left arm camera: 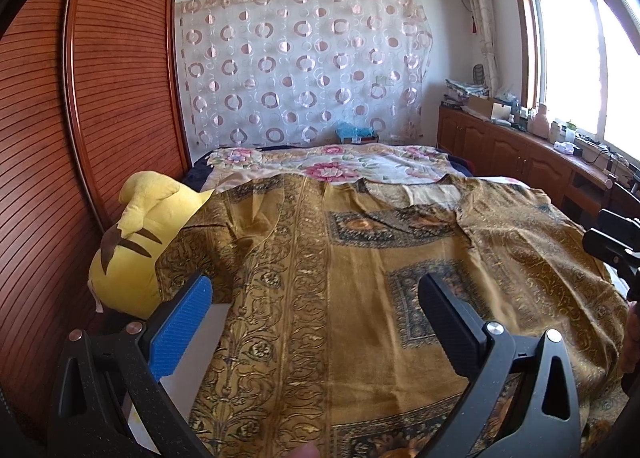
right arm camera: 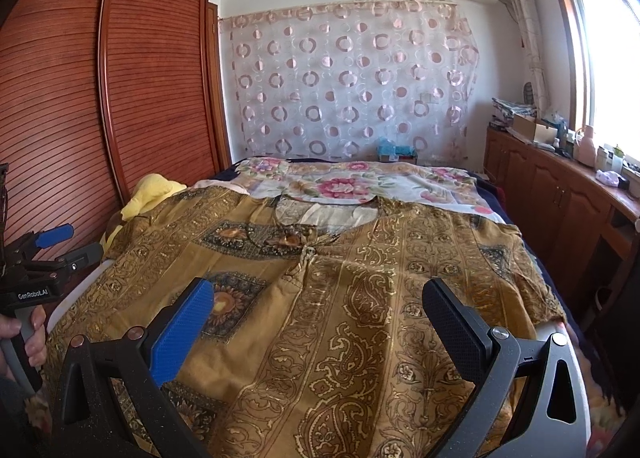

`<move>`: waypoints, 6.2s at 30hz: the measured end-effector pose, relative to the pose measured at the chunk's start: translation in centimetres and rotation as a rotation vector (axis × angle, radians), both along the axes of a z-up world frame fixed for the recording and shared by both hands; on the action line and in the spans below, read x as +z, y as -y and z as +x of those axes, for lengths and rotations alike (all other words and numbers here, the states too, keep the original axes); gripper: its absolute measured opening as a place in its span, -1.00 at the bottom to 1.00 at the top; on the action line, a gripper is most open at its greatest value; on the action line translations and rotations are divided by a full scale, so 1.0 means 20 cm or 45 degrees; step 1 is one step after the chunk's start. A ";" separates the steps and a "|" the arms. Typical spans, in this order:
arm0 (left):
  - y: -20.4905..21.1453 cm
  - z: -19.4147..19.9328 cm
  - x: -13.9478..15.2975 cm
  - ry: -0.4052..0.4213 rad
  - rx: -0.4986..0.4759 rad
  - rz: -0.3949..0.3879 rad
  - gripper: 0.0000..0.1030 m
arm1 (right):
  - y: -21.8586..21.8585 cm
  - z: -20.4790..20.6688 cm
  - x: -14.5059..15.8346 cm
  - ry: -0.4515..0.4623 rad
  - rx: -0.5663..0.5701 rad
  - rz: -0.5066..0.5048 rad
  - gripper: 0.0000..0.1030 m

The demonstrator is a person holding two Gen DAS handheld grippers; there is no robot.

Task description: Fold small clothes

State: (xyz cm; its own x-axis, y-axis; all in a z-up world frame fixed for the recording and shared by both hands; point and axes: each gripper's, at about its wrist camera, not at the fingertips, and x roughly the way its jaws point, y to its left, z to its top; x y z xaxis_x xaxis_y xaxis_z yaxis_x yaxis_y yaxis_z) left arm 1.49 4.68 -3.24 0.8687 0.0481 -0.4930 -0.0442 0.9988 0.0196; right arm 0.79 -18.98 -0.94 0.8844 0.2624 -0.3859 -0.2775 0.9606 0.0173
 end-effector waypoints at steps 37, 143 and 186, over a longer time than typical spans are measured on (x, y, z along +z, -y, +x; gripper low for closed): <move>-0.82 0.44 -0.32 -0.400 0.052 -0.225 0.56 | -0.09 0.11 -0.05 -0.226 0.206 -0.164 1.00; -0.52 0.09 -0.10 -0.151 -0.084 -0.141 0.57 | -1.10 1.33 -0.07 -0.330 0.397 -0.402 -0.41; -0.47 1.31 -0.23 -0.442 -0.093 -0.149 -0.49 | 0.04 1.04 -0.17 -0.432 0.111 -0.253 0.15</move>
